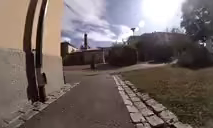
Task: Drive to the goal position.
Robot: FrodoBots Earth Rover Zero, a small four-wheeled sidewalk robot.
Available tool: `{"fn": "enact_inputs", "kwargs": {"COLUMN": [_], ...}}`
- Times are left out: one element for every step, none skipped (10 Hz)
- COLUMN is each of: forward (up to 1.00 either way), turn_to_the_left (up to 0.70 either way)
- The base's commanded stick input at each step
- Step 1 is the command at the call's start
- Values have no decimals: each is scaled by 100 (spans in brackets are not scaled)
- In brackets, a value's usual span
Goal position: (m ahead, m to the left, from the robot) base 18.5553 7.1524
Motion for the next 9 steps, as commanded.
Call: {"fn": "enact_inputs", "kwargs": {"forward": [70, 70, 70, 70, 70, 70, 70, 70, 70], "turn_to_the_left": [0, 0, 0, 0, 0, 0, 0, 0, 0]}}
